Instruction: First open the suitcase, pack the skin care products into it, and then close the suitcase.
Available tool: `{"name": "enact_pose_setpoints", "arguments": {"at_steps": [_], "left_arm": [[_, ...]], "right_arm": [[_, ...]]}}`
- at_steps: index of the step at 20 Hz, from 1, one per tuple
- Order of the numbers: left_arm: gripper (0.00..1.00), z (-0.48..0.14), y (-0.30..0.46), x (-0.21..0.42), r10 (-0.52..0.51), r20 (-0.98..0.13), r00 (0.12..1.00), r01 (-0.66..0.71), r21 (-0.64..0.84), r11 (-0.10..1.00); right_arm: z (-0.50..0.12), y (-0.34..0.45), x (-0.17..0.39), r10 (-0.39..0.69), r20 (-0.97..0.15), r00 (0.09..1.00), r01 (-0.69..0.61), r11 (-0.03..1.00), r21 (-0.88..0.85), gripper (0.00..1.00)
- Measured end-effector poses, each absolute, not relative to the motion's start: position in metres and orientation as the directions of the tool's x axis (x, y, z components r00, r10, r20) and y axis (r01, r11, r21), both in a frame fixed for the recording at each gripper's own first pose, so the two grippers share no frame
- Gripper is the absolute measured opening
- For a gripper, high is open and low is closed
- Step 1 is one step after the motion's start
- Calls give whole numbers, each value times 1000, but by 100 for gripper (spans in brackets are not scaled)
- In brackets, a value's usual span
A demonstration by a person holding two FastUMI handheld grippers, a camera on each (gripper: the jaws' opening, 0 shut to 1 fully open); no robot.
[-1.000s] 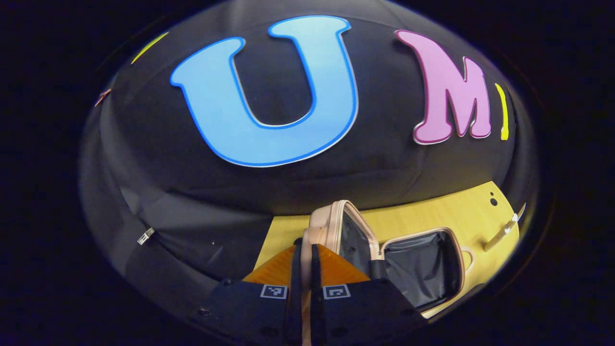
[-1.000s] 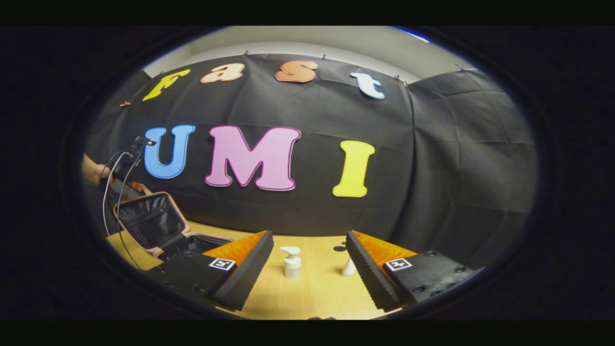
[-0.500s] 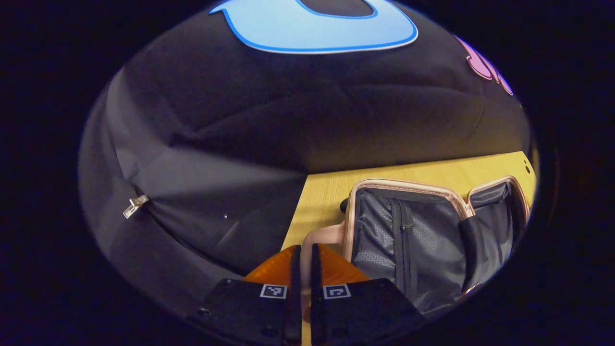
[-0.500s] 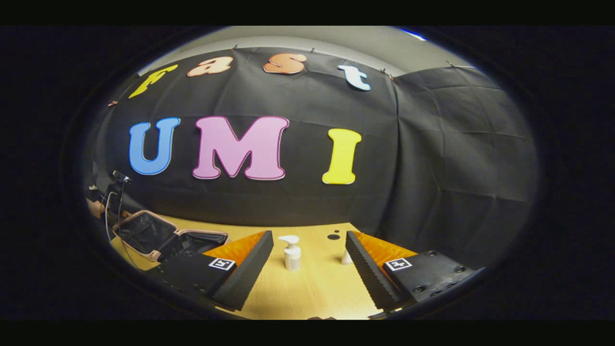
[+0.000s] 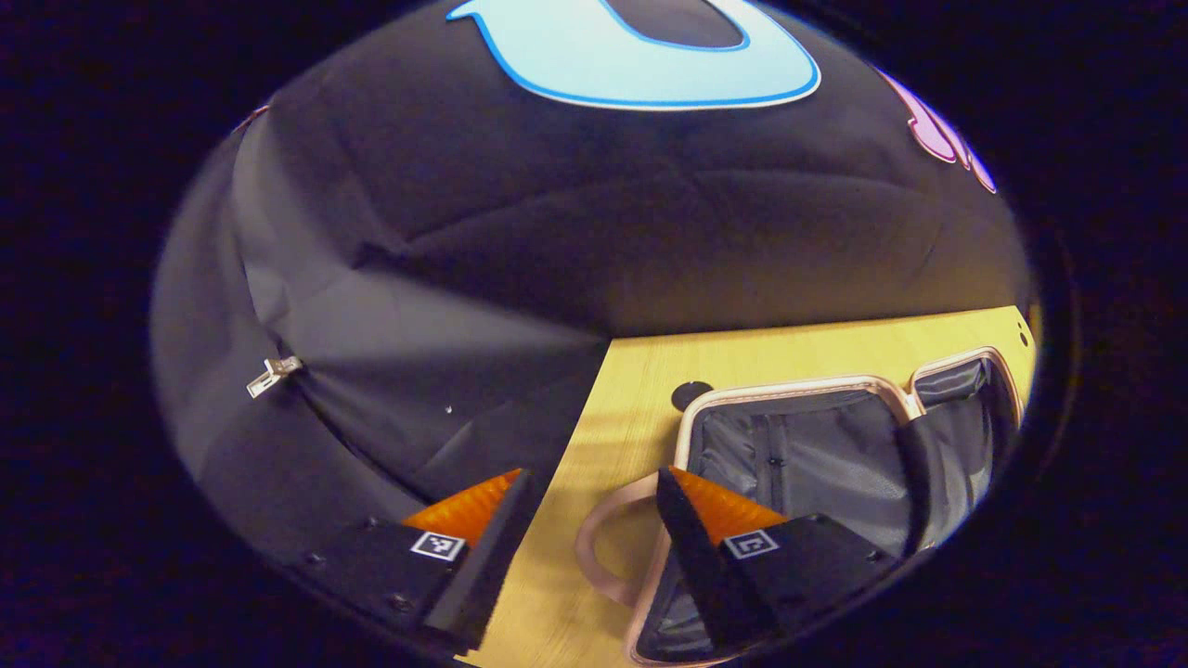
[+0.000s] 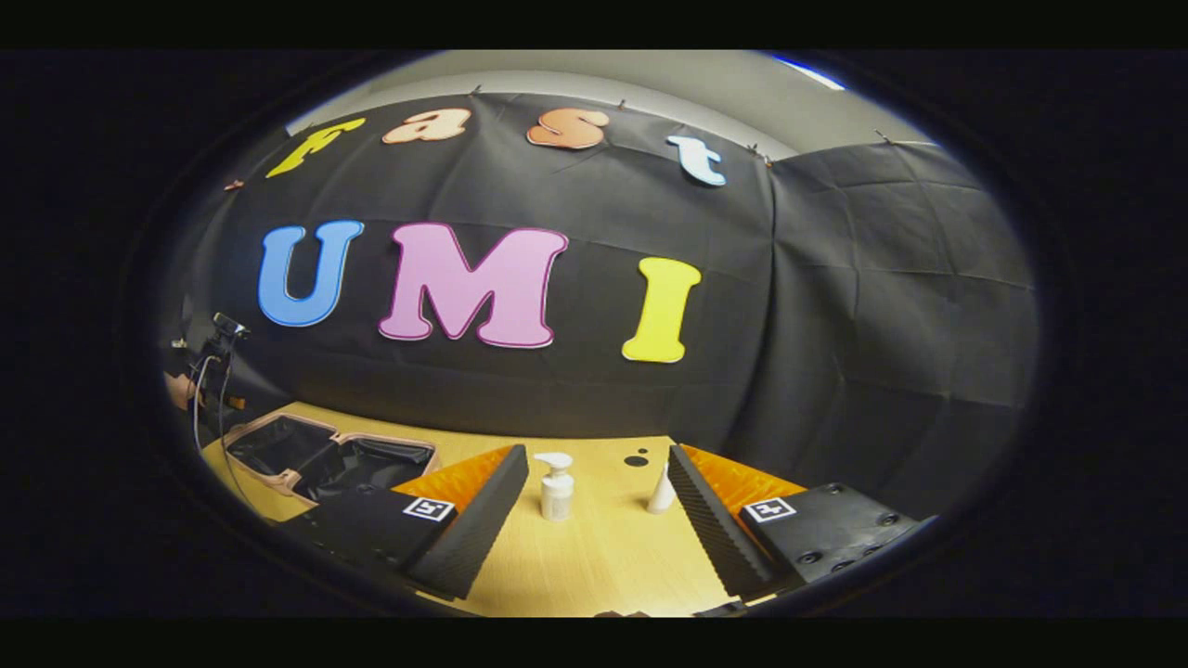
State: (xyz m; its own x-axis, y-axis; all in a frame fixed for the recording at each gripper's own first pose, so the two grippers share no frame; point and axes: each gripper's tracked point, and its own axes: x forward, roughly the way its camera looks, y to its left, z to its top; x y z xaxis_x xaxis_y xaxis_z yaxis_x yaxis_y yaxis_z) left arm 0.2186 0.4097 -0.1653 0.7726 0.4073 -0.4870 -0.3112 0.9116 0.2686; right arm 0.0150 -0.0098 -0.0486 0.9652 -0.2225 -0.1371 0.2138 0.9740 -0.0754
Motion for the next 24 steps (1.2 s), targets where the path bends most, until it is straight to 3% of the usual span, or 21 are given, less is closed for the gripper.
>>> {"name": "enact_pose_setpoints", "arguments": {"at_steps": [3, 6, 13, 20, 24], "left_arm": [[98, -124, 342, 214, 299, -387, 872, -261, 150, 954], [96, -85, 277, 199, 244, -295, 924, -244, 37, 969], [98, -38, 98, 181, 134, -89, 987, -133, 12, 991], [97, -94, -114, 177, -84, -104, 991, 87, 28, 996], [97, -158, -201, 182, -213, -189, 959, 226, 52, 973]], "right_arm": [[-44, -18, 12, -237, -116, 965, 223, 967, -120, 96], [-42, -29, 11, -242, -117, 963, 228, 966, -122, 96], [-47, -75, 34, -193, -79, 978, 183, 977, -112, 96], [-104, -143, 72, -178, -126, 976, 169, 982, -82, 94], [-151, -172, 93, -187, -184, 965, 176, 982, -74, 94]]}}
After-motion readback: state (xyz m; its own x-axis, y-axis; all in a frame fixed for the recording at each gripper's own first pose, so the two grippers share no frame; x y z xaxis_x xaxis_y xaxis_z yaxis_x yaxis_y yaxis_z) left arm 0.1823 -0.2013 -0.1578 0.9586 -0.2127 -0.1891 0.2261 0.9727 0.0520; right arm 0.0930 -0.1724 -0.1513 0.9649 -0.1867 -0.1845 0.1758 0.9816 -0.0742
